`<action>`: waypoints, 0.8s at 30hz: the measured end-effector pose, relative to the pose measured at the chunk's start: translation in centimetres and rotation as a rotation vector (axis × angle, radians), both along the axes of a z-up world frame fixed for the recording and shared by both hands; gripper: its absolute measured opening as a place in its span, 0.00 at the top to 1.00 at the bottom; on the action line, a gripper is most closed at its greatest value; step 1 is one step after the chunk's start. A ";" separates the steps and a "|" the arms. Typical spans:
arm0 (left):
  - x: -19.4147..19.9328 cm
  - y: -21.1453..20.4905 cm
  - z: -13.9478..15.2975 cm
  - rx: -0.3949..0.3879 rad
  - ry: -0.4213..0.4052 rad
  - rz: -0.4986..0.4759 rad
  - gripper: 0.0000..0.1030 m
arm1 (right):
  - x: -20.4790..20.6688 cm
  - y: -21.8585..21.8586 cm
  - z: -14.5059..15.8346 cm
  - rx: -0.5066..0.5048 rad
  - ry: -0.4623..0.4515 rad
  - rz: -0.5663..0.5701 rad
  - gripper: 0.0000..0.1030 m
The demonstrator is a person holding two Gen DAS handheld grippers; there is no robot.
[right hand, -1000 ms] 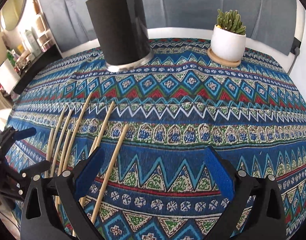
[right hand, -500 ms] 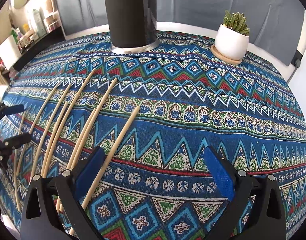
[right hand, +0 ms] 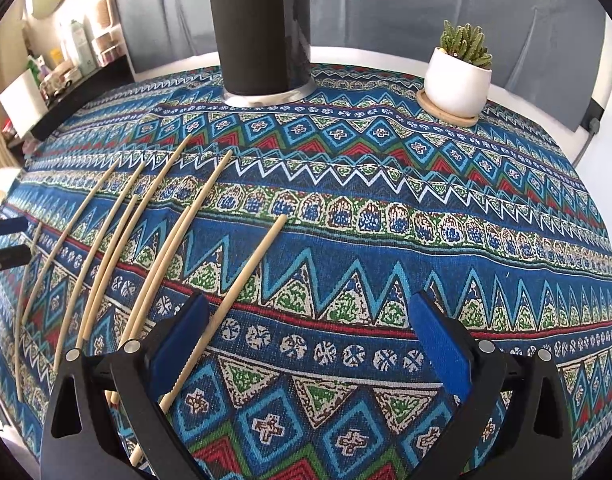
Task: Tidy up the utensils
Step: 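Grasp another wooden chopstick with the right gripper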
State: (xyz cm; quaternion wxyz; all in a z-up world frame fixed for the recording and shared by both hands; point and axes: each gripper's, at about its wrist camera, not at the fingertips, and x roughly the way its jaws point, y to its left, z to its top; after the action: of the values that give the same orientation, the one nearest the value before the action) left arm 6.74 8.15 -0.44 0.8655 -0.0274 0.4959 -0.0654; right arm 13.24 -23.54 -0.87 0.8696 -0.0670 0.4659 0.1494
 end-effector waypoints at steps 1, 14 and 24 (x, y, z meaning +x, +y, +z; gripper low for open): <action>-0.2 0.1 -0.1 0.012 -0.001 0.008 0.06 | 0.0 0.0 0.0 0.000 0.000 -0.001 0.07; -1.7 -0.4 -0.5 0.110 -0.077 0.025 0.05 | 0.0 0.0 0.0 0.001 0.000 0.001 0.06; -2.7 0.2 -0.5 0.106 -0.093 -0.085 0.10 | -1.0 -0.1 0.3 0.001 -0.014 0.048 0.36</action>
State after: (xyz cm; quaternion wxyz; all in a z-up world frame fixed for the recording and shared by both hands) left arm 4.09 8.33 -0.91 0.8842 0.0426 0.4588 -0.0772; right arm 12.28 -23.64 -0.59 0.8690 -0.0789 0.4579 0.1699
